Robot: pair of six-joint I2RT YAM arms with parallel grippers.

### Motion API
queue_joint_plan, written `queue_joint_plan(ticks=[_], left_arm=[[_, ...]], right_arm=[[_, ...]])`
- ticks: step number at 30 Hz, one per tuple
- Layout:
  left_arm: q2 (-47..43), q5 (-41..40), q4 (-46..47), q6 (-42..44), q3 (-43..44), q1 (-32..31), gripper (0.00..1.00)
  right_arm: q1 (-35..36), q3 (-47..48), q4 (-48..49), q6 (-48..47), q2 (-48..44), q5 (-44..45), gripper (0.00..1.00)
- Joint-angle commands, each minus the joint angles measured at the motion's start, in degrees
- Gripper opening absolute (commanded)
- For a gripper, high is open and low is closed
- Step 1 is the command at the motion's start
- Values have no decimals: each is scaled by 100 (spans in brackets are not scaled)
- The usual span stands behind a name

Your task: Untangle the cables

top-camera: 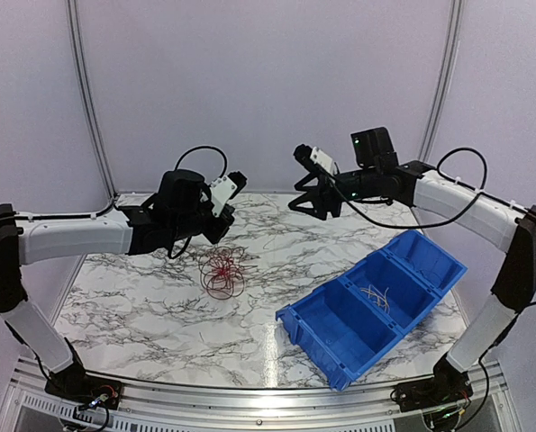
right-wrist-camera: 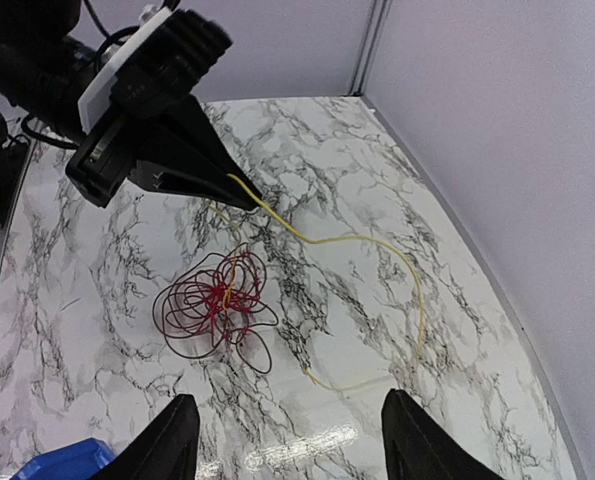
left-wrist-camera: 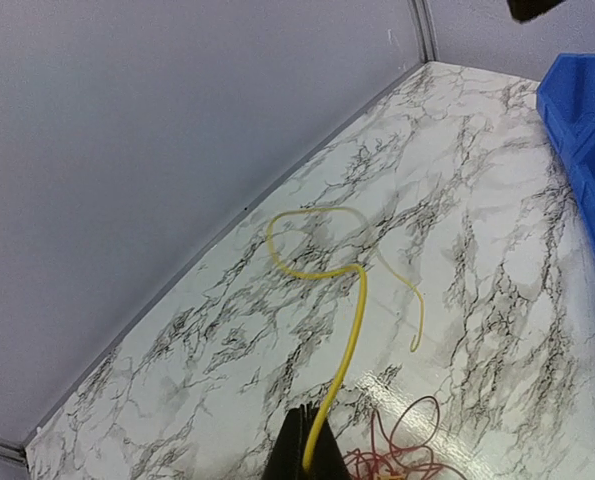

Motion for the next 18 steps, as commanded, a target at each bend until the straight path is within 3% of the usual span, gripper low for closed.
queue_joint_plan(ticks=[1, 11, 18], left_arm=[[-443, 499, 307, -271, -241, -16, 0], [-911, 1080, 393, -403, -584, -19, 0], [-1007, 1149, 392, -376, -654, -16, 0]], right_arm=[[526, 372, -354, -806, 419, 273, 63], [941, 978, 46, -1251, 1082, 502, 65], [1233, 1202, 634, -893, 1429, 776, 65]])
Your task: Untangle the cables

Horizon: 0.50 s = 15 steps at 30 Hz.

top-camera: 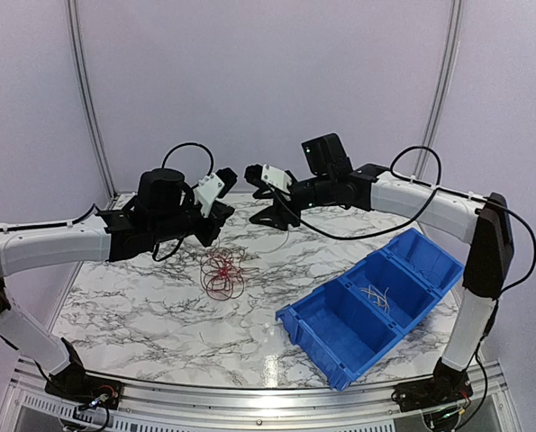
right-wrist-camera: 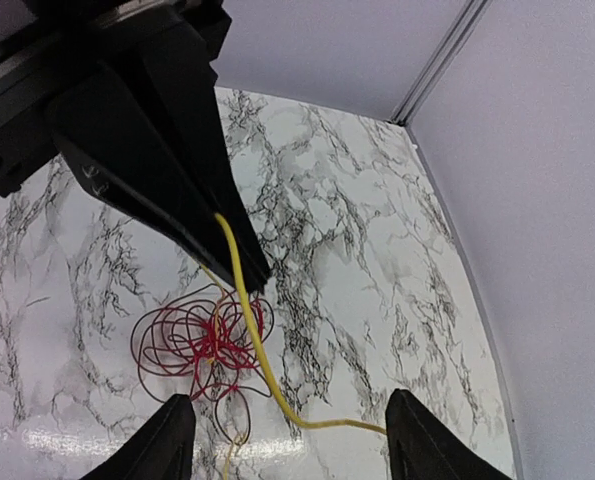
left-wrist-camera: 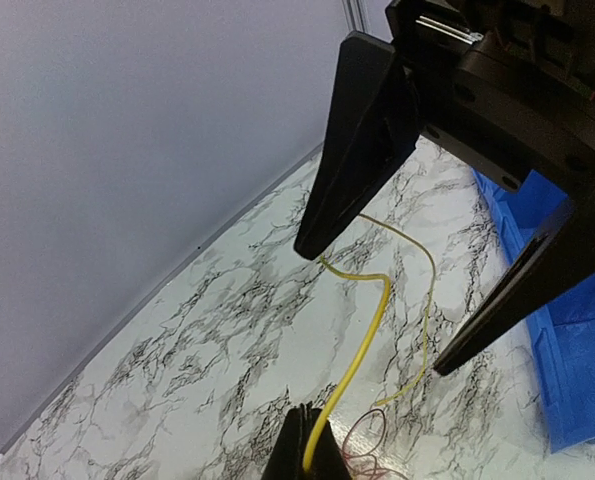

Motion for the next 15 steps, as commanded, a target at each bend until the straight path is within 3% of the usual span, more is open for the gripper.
queue_joint_plan(ticks=[1, 3, 6, 11, 15], left_arm=[[-174, 149, 176, -51, -59, -12, 0], [-178, 102, 176, -53, -59, -10, 0], [-146, -40, 208, -77, -95, -14, 0], [194, -752, 745, -420, -487, 20, 33], [498, -765, 1134, -854, -880, 38, 48]], right_arm=[[190, 296, 566, 281, 186, 194, 62], [203, 454, 537, 403, 253, 60, 44], [207, 597, 430, 556, 292, -69, 3], [209, 559, 456, 885, -75, -181, 0], [211, 749, 205, 998, -183, -223, 0]])
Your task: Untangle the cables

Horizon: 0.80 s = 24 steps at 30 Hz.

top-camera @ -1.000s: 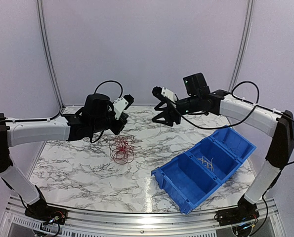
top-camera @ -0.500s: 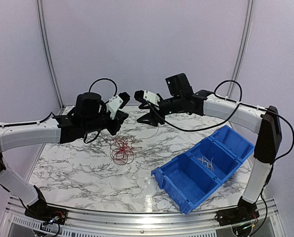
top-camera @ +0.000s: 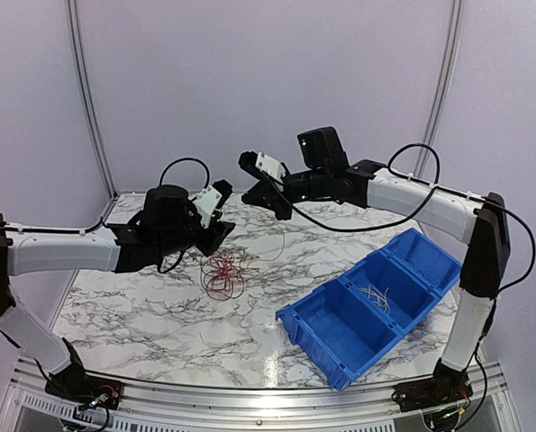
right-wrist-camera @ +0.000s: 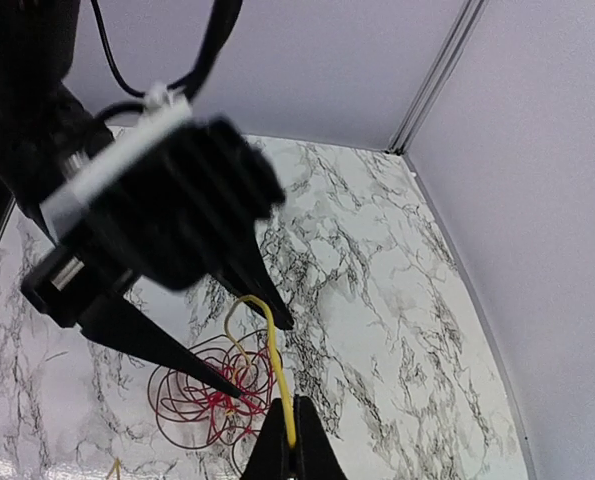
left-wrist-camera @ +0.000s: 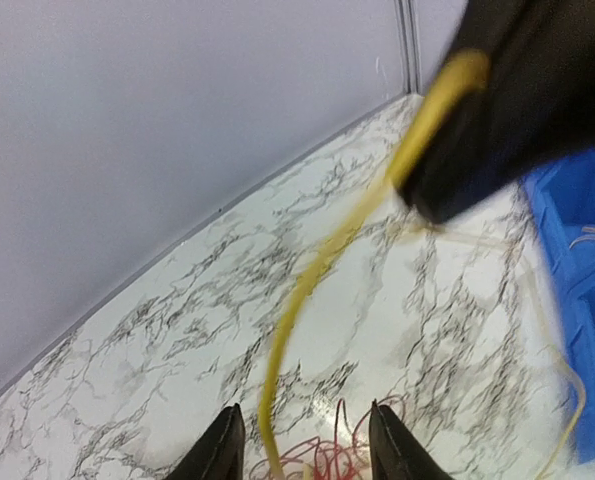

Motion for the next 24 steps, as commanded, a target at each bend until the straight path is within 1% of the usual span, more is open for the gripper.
queue_joint_plan(ticks=[1, 3, 6, 9, 11, 17, 18, 21, 24], left_arm=[[337, -211, 603, -558, -481, 32, 51], [412, -211, 872, -783, -696, 35, 54], [674, -218, 1163, -957, -881, 35, 55], [1062, -217, 1334, -1015, -855, 47, 55], [1329, -174, 1451, -1074, -800, 75, 52], [2029, 52, 1995, -1115, -734, 158, 38], [2116, 64, 2040, -1262, -715, 159, 37], [2336, 111, 2113, -1312, -667, 161, 35], [2387, 144, 2124, -1363, -672, 170, 35]], right_arm=[[23, 417, -133, 294, -360, -132, 0], [24, 438, -184, 315, -387, -141, 0], [28, 528, -261, 381, -410, -223, 0], [30, 750, -413, 429, -382, -321, 0], [27, 951, -528, 461, -359, -366, 0], [22, 1718, -942, 565, -370, -598, 0], [23, 1886, -1018, 555, -381, -632, 0], [-14, 2371, -1219, 521, -401, -778, 0], [-141, 2638, -1337, 487, -406, -814, 0]])
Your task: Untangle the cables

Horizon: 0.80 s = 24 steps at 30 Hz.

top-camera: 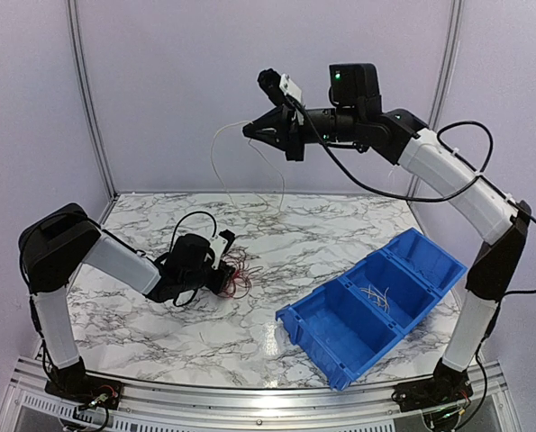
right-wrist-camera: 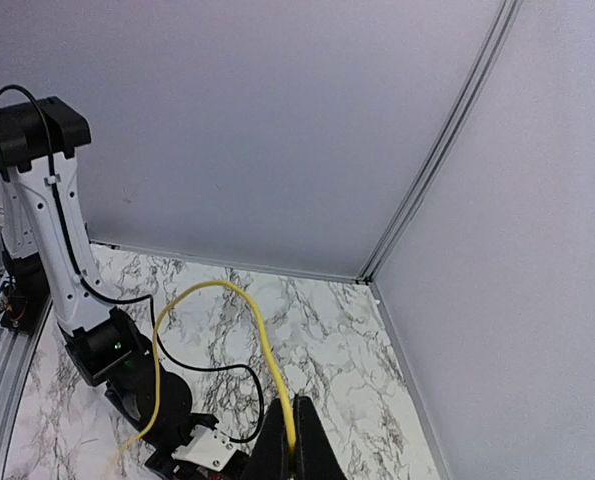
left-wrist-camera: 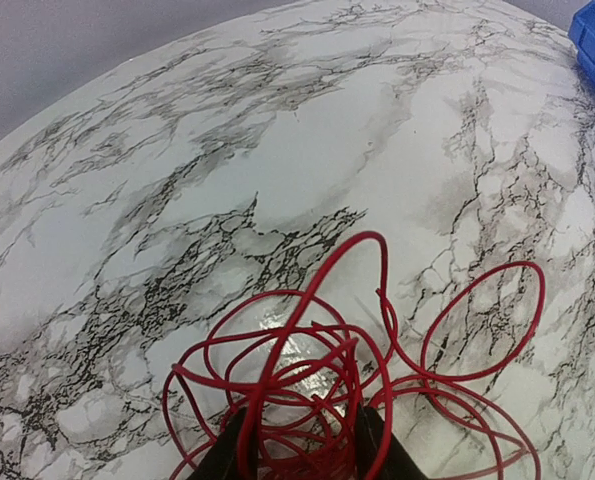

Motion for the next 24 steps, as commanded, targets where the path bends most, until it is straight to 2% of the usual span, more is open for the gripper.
queue_joint_plan(ticks=[1, 7, 13, 19, 24], left_arm=[[52, 144, 310, -162, 113, 20, 35], [-806, 91, 310, -326, -116, 19, 49], [-1835, 78, 252, -397, -326, 18, 57], [-2573, -247, -409, -327, -137, 34, 61], [-2831, -830, -1061, 27, 240, 29, 70]], right_arm=[[-190, 467, -347, 17, -165, -211, 0], [-794, 81, -379, -6, -426, -281, 0], [-1284, -930, -401, -89, -1023, -273, 0], [-1617, -2086, -397, -144, -1656, -231, 0], [-1866, -2838, -574, -367, -2171, -106, 0]])
